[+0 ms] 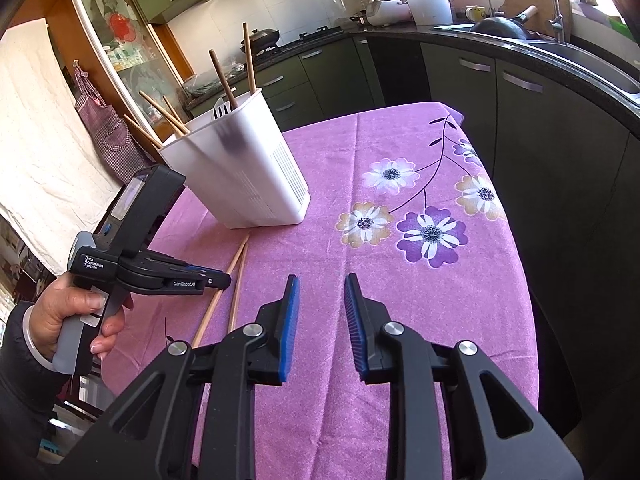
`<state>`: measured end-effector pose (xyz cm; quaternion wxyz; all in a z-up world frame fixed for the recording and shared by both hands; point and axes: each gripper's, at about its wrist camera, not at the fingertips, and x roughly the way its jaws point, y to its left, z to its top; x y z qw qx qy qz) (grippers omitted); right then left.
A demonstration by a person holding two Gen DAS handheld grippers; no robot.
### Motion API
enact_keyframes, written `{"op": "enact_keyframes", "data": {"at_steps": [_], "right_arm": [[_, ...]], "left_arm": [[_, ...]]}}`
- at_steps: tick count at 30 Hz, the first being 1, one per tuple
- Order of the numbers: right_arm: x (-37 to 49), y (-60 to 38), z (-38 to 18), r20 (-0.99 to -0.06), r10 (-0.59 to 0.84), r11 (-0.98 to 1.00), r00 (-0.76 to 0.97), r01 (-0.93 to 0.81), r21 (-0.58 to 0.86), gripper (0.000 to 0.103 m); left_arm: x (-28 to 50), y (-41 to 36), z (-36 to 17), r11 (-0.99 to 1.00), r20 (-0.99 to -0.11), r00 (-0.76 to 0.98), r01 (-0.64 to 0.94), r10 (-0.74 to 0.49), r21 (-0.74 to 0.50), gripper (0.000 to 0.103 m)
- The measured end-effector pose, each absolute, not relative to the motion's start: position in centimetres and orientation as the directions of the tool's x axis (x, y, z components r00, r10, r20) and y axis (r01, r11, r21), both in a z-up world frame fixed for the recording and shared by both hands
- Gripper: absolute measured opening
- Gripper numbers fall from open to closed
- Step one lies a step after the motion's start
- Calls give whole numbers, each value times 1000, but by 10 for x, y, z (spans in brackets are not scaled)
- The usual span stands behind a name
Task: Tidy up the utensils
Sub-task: 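Close the left gripper on a wooden chopstick lying by the caddy, then lift the left chopstick upright while the right gripper grasps the last chopstick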
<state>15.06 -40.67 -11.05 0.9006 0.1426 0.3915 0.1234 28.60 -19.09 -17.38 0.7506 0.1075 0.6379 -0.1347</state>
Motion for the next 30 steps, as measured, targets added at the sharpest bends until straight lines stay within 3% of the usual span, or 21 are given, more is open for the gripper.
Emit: {"op": "enact_keyframes", "data": {"at_steps": [9,12,24,30], "right_arm": [[156,-394,-110,-695,326,938,641,-128,322,30],[164,-379,-111,-719,338,939,608,-159,306,40],[238,-276,-134,-888,311,924,339,-326,199,39],[263,-234,-159,-948,238,918,210,-366,149,27]], "left_arm": [[253,-156,-110,938,-942,308,346,-136,-22,7],[234,-144,-84,935,-914,370,355,-164,-24,7],[184,-100,-35,932,-815,541,363,-207,4,7],[179,-89,-32,927,-807,543,376,-232,-13,7]]}}
